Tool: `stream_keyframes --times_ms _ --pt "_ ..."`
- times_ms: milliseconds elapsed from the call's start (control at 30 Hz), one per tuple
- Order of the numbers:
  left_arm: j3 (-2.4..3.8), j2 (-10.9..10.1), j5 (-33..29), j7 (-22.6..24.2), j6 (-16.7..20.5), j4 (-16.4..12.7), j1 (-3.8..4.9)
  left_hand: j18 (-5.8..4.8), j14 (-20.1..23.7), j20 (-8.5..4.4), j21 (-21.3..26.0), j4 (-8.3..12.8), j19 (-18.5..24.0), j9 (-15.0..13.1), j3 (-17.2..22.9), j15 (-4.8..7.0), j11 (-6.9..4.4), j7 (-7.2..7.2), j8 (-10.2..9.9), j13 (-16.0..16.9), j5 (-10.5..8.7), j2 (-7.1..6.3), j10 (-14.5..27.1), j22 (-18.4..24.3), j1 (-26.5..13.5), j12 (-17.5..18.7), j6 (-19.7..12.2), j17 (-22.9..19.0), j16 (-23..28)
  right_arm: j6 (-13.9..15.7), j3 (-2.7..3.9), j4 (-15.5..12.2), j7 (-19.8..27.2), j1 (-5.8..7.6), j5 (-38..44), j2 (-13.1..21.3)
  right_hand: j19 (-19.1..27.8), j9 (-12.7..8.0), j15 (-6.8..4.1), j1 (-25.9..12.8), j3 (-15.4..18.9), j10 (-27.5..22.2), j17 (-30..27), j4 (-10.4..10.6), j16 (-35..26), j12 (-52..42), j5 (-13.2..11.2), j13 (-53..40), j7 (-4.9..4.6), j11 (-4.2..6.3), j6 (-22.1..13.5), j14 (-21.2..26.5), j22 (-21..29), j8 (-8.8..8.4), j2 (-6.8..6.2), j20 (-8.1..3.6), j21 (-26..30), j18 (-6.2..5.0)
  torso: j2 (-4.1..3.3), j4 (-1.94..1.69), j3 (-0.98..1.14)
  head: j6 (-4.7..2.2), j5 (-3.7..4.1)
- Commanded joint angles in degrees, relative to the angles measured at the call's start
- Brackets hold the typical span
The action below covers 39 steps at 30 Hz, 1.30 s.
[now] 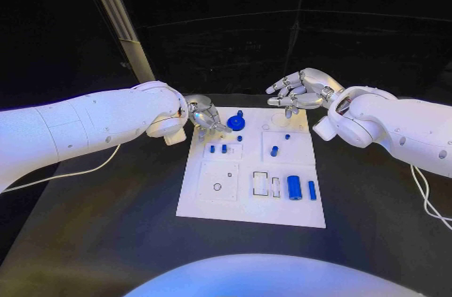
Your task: Assemble the parts on the task board
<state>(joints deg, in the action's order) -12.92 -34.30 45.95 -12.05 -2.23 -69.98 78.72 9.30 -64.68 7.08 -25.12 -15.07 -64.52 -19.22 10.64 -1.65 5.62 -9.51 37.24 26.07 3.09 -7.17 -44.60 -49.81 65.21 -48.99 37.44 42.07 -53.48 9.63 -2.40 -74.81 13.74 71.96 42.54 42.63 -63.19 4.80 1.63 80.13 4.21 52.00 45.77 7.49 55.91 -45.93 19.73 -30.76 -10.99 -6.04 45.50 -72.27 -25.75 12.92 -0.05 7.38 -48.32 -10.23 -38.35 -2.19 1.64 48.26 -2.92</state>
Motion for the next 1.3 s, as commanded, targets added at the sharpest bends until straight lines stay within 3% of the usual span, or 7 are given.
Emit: stream_keyframes --times_ms 33,167,400,567,633,833,1300 --pt "0.02 0.5 0.4 15.2 9.8 -0.1 -0.47 1.14 0.3 0.57 0.9 2.9 -0.3 0.8 1.7 -0.01 0.20 -0.19 -0.5 -1.3 -0.05 1.84 1.2 1.1 6.0 1.3 -0.2 -0.9 0.5 0.0 0.03 0.1 0.7 0.07 0.0 0.0 0.3 0.1 -0.10 0.1 -0.1 -0.4 0.0 0.2 0.3 -0.2 0.3 0.1 0.07 0.02 -0.3 0.5 -0.1 0.26 0.16 -0.02 0.3 -0.28 -0.02 -0.04 -0.08 -0.30 0.28" --pt "0.02 1.5 9.2 19.3 13.8 0.1 -1.55 1.30 -0.2 0.39 1.8 7.3 -1.2 2.9 4.5 0.09 0.25 -0.06 -2.1 -4.8 -0.15 2.14 1.5 2.3 13.8 5.3 2.7 -1.9 0.9 0.3 0.03 0.1 1.0 -0.13 0.0 -0.1 0.3 0.1 -0.10 0.3 -0.2 -0.4 -0.1 0.2 0.3 -0.3 0.3 0.2 0.07 0.04 -0.4 0.5 -0.1 0.35 0.25 -0.02 0.3 -0.28 -0.03 0.14 -0.17 -0.76 0.63" --pt "0.03 4.5 23.0 21.5 17.1 2.3 -3.16 1.23 -4.1 -0.48 1.3 11.3 -4.7 10.4 7.3 0.50 0.15 0.35 -12.2 -14.4 -0.29 -1.12 -2.5 3.3 17.3 15.8 7.2 -2.5 -0.6 0.7 0.03 0.3 1.2 -0.29 0.0 -0.4 0.3 0.1 -0.11 0.4 -0.3 -0.5 -0.1 0.1 0.3 -0.3 0.4 0.3 0.08 0.05 -0.4 0.5 -0.1 0.43 0.30 -0.02 0.3 -0.29 -0.12 0.29 -0.10 -1.44 1.00" --pt "0.05 6.2 29.5 20.6 16.6 4.3 -3.83 1.03 -15.4 -1.09 -2.9 12.2 -10.5 12.3 7.8 1.25 -0.44 1.25 -14.8 -17.2 -0.19 -1.79 -4.6 1.2 16.7 18.5 10.8 15.0 -16.2 0.7 0.03 0.4 1.2 -0.32 0.0 -0.6 0.3 0.1 -0.11 0.5 -0.4 -0.5 -0.1 0.1 0.4 -0.3 0.4 0.3 0.08 0.05 -0.4 0.5 -0.1 0.47 0.33 -0.02 0.3 -0.29 -0.10 0.24 -0.07 -1.64 1.12" --pt "0.06 6.8 31.2 20.1 15.8 5.0 -4.09 -0.07 -18.0 -1.33 -10.7 12.4 -13.7 13.0 8.0 1.48 -0.61 1.56 -15.9 -18.4 -0.18 -2.01 -5.5 -3.9 16.4 19.7 12.2 20.5 -20.7 0.7 0.03 0.4 1.3 -0.32 0.0 -0.6 0.3 0.1 -0.11 0.5 -0.4 -0.5 -0.1 0.1 0.4 -0.3 0.4 0.3 0.08 0.05 -0.4 0.5 -0.1 0.47 0.33 -0.02 0.3 -0.29 -0.09 0.25 -0.05 -1.67 1.16" --pt "0.08 8.1 34.0 18.5 14.1 6.2 -4.70 -1.49 -20.2 -1.66 -20.9 12.8 -17.3 14.2 8.2 1.70 -0.67 1.87 -18.2 -20.5 -0.19 -2.21 -6.8 -10.9 15.6 22.3 14.4 24.6 -24.3 0.7 0.03 0.4 1.3 -0.33 0.0 -0.8 0.3 0.1 -0.12 0.6 -0.5 -0.5 -0.1 0.0 0.4 -0.3 0.5 0.4 0.08 0.06 -0.5 0.5 -0.1 0.52 0.38 -0.02 0.3 -0.29 -0.16 0.29 -0.11 -1.88 1.32" --pt "0.11 9.1 36.1 16.3 10.8 7.3 -5.06 -2.15 -20.5 -1.99 -25.5 13.0 -18.7 14.8 8.8 2.03 -0.96 2.08 -19.7 -22.0 -0.15 -1.80 -9.2 -14.2 15.2 24.2 17.0 22.7 -23.7 0.6 0.03 0.5 1.2 -0.34 0.0 -0.9 0.3 0.1 -0.12 0.6 -0.5 -0.5 -0.1 0.0 0.4 -0.3 0.5 0.4 0.08 0.06 -0.5 0.5 -0.1 0.52 0.38 -0.02 0.3 -0.29 -0.08 0.15 -0.06 -1.58 1.50"
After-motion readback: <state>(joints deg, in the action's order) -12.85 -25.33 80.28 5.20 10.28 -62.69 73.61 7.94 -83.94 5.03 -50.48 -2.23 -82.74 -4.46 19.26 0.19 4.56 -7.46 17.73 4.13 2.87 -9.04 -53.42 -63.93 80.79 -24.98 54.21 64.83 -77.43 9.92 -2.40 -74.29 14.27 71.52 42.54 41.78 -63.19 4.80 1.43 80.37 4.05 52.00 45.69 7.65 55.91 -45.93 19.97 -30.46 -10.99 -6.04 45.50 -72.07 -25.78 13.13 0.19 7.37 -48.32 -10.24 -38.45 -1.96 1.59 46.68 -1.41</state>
